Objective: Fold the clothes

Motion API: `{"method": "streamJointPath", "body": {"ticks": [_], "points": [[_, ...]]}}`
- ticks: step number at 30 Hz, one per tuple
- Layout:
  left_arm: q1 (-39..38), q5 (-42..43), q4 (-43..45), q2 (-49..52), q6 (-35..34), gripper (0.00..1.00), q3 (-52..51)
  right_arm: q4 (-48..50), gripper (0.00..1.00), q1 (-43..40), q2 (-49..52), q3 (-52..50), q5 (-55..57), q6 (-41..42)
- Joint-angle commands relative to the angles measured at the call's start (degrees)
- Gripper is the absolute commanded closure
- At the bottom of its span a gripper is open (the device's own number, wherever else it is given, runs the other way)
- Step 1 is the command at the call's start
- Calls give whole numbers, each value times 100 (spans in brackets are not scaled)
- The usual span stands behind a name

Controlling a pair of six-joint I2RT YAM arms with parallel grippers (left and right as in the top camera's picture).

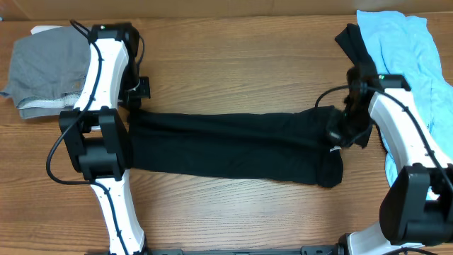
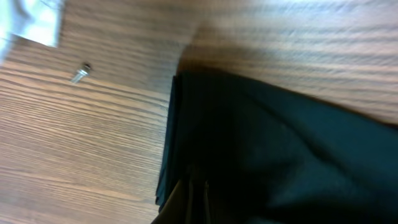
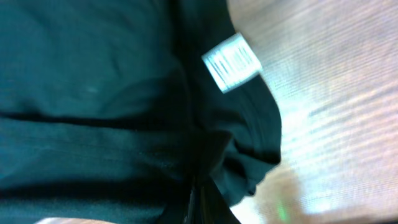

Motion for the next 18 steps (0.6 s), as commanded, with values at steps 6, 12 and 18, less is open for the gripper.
{"method": "streamJointPath", "body": {"ticks": [6,12,18], "points": [[55,-177,168,-179,140,43,-446,20,88,-256,-48,-175,79,42],[72,-179,7,-181,260,11,-214,-275,45,-315,-55,157,-33,-192],[98,304,-483,-234,313,8,743,-918,27,-313,-275,1110,-293,-498]]}}
